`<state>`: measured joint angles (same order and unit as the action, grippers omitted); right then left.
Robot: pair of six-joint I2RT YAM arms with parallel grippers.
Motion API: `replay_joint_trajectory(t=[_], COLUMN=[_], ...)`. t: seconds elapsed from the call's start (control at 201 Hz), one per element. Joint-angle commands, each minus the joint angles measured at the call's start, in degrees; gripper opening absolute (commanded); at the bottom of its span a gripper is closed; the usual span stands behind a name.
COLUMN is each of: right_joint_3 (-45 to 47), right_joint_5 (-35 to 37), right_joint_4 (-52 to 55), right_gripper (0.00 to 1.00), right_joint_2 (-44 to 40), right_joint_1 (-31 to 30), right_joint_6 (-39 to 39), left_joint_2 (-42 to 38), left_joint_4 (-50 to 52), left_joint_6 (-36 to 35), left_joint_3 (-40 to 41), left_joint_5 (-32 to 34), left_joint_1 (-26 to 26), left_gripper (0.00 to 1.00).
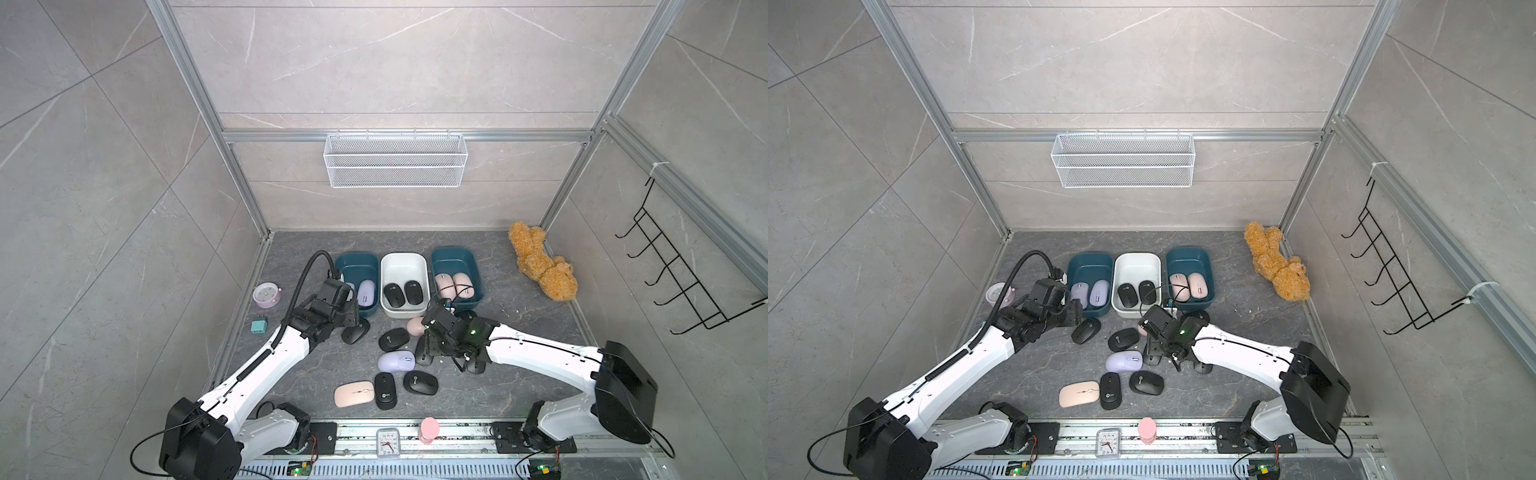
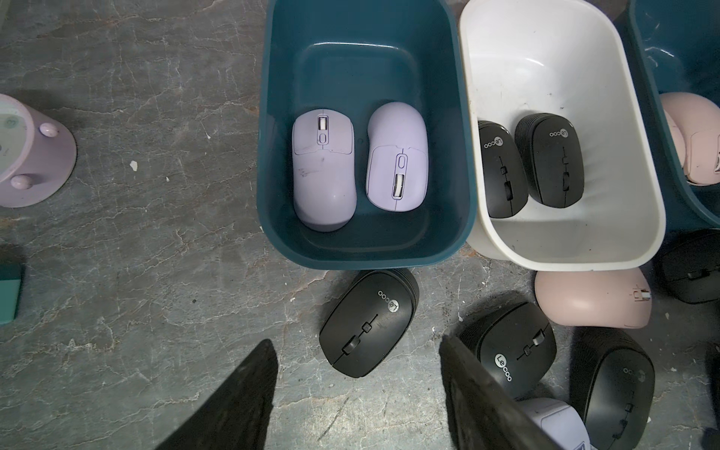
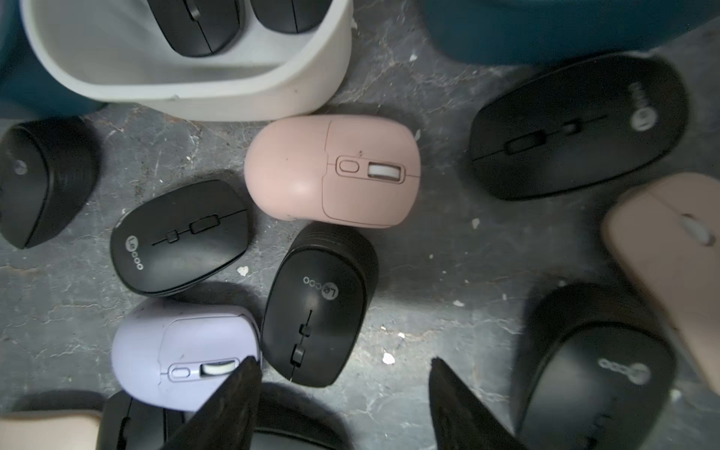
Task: Place the mice by color into the storage box
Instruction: Pick up the mouse from the center of the board.
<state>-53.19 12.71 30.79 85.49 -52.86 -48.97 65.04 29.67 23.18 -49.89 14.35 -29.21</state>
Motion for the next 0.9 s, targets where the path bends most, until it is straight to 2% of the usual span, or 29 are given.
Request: replay_joint_trajectory(t=[0.0,0.334,0.891], right_joint_3=[0.52,-1.6,-4.81], right_joint_5=[-1.51,-2.1,-0.06], right_joint_4=[-4.23,-5.94,-4.3], right_gripper=[0.71,0.72,0.72], right_joint_2=[3.4,9.35,13.4], right_joint_1=[-0.71,-0.8,-0.76], right_joint_6=[-3.29,-5.09,-5.35], left_joint_2=[-1.77,-2.73,-2.92], left_joint_4=[-1.22,-1.72,-1.63], left_joint_6=[-1.46,-1.12,-1.37], left_joint_3=[0.45,1.21,1.28], left_joint_5=[-0.3,-0.56,-0.2], left_joint_1=[0.43,0.51,0.49], left_gripper=[0.69,0.69,0.69])
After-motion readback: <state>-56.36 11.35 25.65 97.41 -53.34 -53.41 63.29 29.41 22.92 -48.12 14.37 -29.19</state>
